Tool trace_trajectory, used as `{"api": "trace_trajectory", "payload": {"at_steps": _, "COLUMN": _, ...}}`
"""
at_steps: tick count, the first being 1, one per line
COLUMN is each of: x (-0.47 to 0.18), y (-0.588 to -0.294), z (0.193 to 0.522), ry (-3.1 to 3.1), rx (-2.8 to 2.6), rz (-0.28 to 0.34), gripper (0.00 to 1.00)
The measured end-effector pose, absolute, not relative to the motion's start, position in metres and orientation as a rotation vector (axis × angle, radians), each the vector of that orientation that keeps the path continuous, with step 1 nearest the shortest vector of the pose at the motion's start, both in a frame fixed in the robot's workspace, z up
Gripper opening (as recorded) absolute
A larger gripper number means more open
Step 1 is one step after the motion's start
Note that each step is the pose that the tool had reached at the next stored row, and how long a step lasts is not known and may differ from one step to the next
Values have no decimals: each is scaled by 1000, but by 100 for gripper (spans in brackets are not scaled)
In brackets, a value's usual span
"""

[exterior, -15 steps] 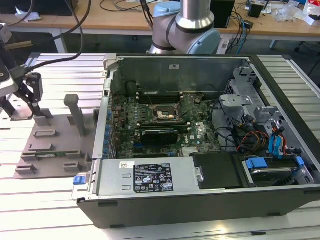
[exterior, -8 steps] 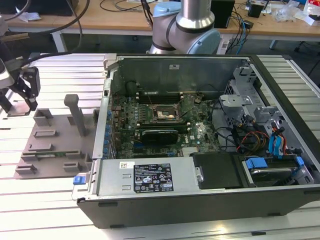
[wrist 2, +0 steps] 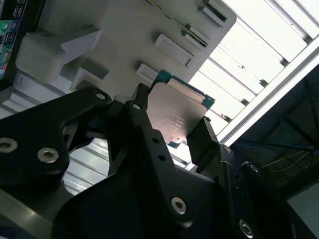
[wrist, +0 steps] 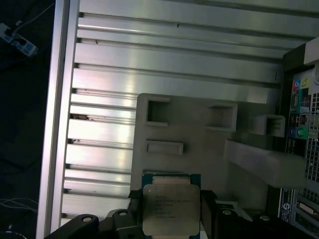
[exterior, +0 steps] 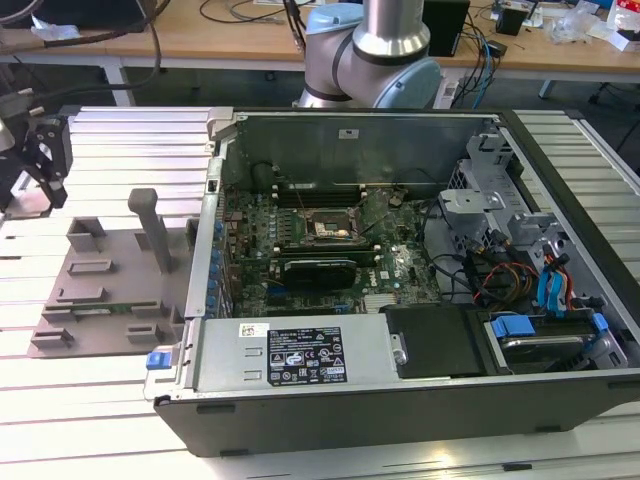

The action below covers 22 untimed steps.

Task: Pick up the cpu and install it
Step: 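Pick up the cpu and move it towards the insertion slot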

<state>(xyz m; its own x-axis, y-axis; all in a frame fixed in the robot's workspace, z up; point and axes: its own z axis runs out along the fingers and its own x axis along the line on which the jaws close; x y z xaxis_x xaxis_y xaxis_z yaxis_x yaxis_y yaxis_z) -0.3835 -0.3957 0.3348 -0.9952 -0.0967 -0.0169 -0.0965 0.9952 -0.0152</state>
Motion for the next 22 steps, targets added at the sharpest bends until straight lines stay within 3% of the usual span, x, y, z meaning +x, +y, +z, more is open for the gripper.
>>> {"api": "trace_trajectory", "payload": {"at_steps": 22, "x": -383, "y": -396, "z": 409, "ry": 3120, "rx": -151, "rz": -23, "gripper": 55}}
